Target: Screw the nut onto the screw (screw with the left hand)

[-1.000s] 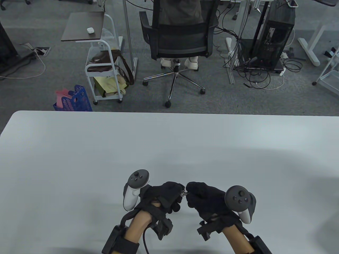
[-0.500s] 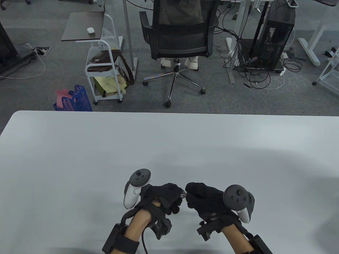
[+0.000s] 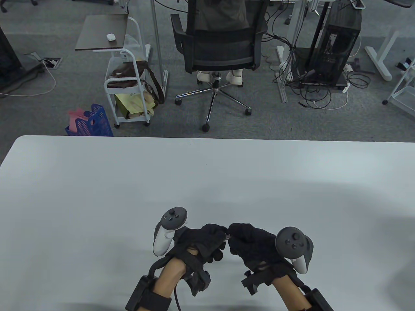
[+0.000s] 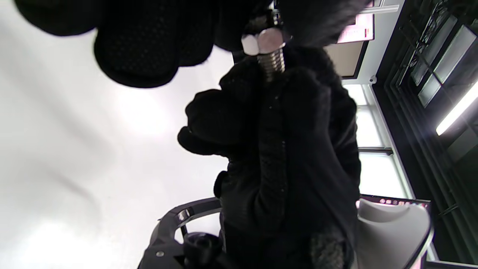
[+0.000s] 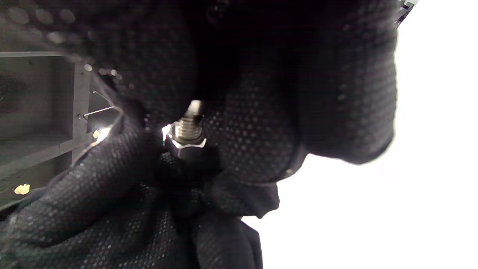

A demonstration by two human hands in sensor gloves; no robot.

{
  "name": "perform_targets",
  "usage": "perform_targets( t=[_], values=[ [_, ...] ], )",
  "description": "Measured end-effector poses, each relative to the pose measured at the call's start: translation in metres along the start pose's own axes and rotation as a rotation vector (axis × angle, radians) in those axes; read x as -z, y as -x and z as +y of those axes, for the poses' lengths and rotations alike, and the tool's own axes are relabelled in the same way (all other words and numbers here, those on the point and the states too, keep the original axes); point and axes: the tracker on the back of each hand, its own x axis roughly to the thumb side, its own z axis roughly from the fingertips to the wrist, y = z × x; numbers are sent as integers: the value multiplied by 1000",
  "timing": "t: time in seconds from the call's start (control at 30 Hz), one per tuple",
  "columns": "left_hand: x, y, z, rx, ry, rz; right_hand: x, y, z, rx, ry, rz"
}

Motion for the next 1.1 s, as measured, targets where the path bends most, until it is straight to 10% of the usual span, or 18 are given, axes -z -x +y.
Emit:
perform_targets(
  t=[1.1],
  values=[
    [1, 0, 0, 31, 26, 25, 0, 1, -1, -13, -5, -1]
  ],
)
